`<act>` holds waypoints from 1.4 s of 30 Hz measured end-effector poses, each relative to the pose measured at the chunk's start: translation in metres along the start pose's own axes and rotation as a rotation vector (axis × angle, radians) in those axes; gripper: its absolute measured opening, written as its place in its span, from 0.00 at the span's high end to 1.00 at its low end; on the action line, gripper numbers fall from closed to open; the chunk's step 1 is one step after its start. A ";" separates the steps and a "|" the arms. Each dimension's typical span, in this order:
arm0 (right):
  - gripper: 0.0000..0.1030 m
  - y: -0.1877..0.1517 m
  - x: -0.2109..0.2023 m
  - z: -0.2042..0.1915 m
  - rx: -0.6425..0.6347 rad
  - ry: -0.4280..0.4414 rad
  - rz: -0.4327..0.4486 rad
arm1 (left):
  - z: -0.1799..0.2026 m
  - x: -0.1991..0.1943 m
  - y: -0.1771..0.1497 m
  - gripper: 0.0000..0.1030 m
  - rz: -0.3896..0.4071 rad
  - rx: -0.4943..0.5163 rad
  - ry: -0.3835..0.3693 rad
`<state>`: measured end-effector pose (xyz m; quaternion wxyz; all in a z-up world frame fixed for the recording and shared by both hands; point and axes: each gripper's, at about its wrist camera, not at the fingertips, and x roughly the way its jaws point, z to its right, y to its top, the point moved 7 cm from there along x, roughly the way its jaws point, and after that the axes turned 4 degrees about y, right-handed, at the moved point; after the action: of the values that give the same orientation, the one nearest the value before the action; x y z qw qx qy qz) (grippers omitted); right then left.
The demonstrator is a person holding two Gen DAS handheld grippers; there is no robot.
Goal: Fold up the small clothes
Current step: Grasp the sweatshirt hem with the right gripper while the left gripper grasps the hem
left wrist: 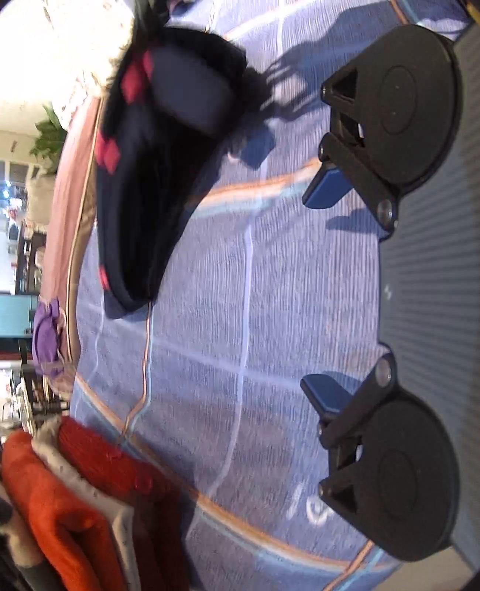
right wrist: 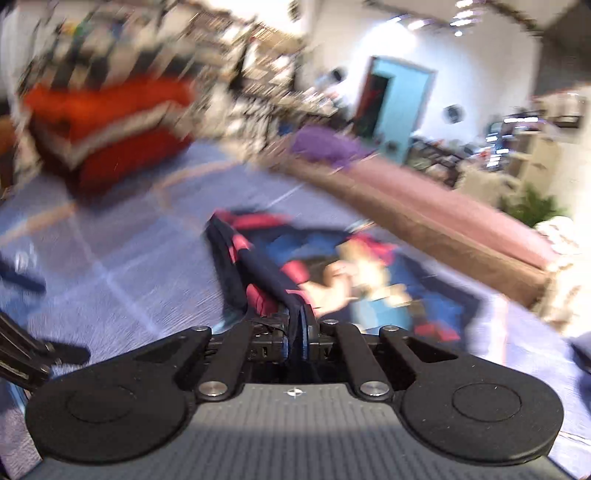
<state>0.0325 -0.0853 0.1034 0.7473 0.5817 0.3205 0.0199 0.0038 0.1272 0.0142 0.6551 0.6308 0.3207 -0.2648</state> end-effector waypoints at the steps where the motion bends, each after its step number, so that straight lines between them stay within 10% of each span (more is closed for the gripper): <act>1: 0.92 0.001 -0.018 0.018 0.017 -0.036 0.019 | 0.007 -0.001 0.000 0.05 0.002 0.006 -0.021; 10: 0.98 -0.057 -0.167 0.142 0.101 -0.480 -0.040 | 0.084 0.003 -0.008 0.05 -0.006 0.136 -0.161; 13: 0.64 -0.090 -0.168 0.134 0.153 -0.430 -0.092 | 0.110 0.001 -0.005 0.05 0.054 0.270 -0.154; 22: 0.38 -0.101 -0.070 0.037 -0.083 -0.074 -0.158 | 0.177 0.013 0.003 0.09 0.299 0.889 -0.037; 26: 0.22 -0.110 -0.047 0.014 -0.290 -0.062 -0.223 | 0.190 0.040 -0.018 0.38 0.284 1.165 0.050; 34: 0.18 -0.136 -0.026 0.018 -0.658 -0.084 -0.281 | 0.197 0.076 0.002 0.32 0.351 1.266 0.066; 40: 0.25 -0.149 -0.013 0.024 -0.812 -0.085 -0.315 | 0.194 0.093 0.010 0.33 0.348 1.304 -0.085; 42: 0.34 -0.146 -0.013 0.027 -0.769 -0.067 -0.314 | 0.189 0.100 0.016 0.58 0.299 1.242 -0.161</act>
<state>-0.0141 -0.1603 -0.0166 0.9141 0.2048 0.3501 0.0050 0.0979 -0.0544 -0.0511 0.2199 0.9085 -0.0338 -0.3536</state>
